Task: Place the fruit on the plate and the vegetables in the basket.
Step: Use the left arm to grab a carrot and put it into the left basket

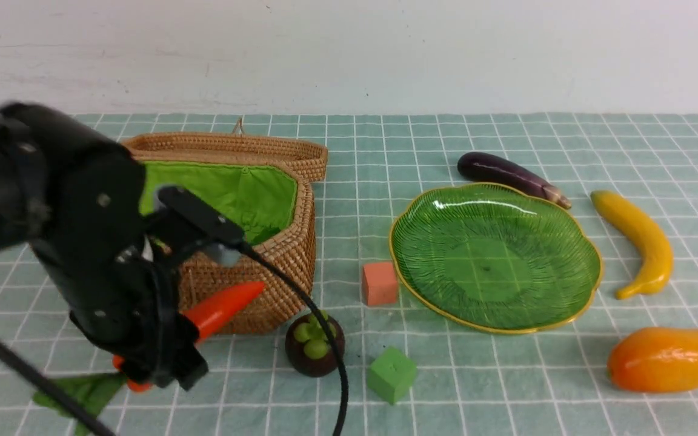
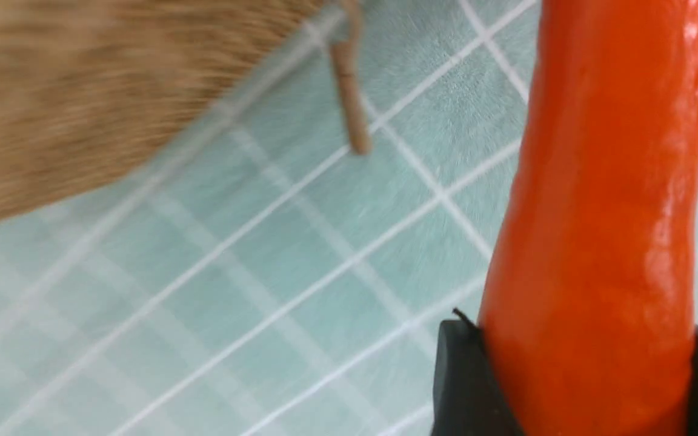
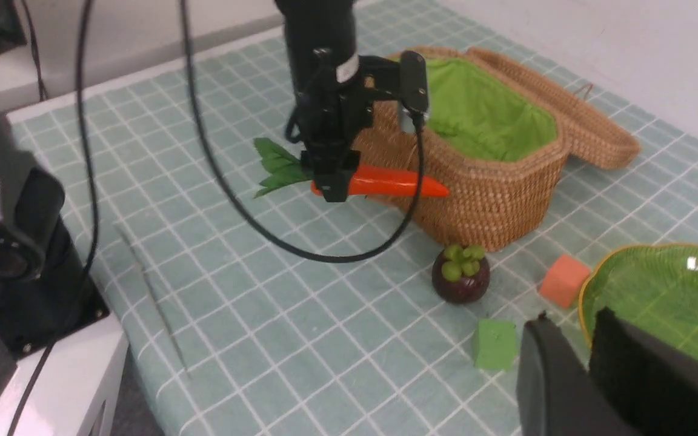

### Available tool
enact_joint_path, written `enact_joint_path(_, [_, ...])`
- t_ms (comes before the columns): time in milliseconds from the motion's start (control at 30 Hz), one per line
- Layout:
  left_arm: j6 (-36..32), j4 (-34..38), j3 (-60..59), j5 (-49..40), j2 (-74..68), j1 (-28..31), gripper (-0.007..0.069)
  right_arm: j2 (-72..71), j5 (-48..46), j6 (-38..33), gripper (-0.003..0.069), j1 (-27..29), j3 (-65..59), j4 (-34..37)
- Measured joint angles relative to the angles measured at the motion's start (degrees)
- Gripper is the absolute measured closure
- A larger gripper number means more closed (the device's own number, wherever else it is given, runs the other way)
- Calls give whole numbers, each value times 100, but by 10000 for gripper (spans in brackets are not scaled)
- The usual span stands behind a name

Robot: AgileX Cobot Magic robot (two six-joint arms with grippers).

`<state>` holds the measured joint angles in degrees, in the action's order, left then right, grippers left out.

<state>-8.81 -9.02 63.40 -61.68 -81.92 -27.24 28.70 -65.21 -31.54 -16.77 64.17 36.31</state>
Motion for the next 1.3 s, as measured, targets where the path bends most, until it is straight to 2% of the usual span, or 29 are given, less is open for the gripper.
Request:
enact_joint_path(67, [-536, -110, 235, -222, 321, 0, 250, 0, 174, -25, 533, 0, 0, 6])
enact_joint_path(100, [-1266, -322, 483, -219, 581, 0, 250, 0, 439, -116, 533, 0, 0, 6])
enact_joint_path(233, [-2755, -1072, 824, 399, 661, 0, 250, 0, 1057, -272, 533, 0, 0, 22])
enact_joint_path(300, [-3200, -1504, 898, 774, 454, 0, 250, 0, 1306, -286, 531, 0, 0, 22])
enact_joint_path(433, [-3400, -2064, 904, 1217, -14, 0, 250, 0, 1481, -286, 529, 0, 0, 34])
enact_joint_path(567, [-3371, -2289, 904, 1504, -422, 0, 250, 0, 1472, -286, 529, 0, 0, 33])
enact_joint_path(733, [-2529, -2693, 904, 2038, -832, 0, 250, 0, 1182, -243, 526, 0, 0, 48])
enact_joint_path(800, [-1911, -2996, 904, 2214, -879, 0, 200, 0, 1013, -243, 526, 0, 0, 48])
enact_joint_path(833, [-1871, -3016, 904, 2218, -879, 0, 200, 0, 992, -243, 525, 0, 0, 48])
enact_joint_path(867, [-1590, -3198, 904, 2221, -883, 0, 148, 0, 928, -239, 524, 0, 0, 48])
enact_joint_path(900, [-1561, -3223, 904, 2221, -888, 0, 135, 0, 919, -239, 524, 0, 0, 48])
enact_joint_path(933, [-1338, -3415, 904, 2195, -885, 0, 88, 0, 834, -239, 522, 0, 0, 48])
enact_joint_path(1067, [-1066, -3551, 904, 2100, -890, 0, 38, 0, 804, -239, 519, 0, 0, 48])
enact_joint_path(1200, [-533, -3490, 904, 1987, -871, 0, 60, 0, 797, -210, 517, 0, 0, 48])
enact_joint_path(1300, [881, -2821, 904, 1611, -746, -182, 169, 0, 580, 92, 516, 0, 0, 37])
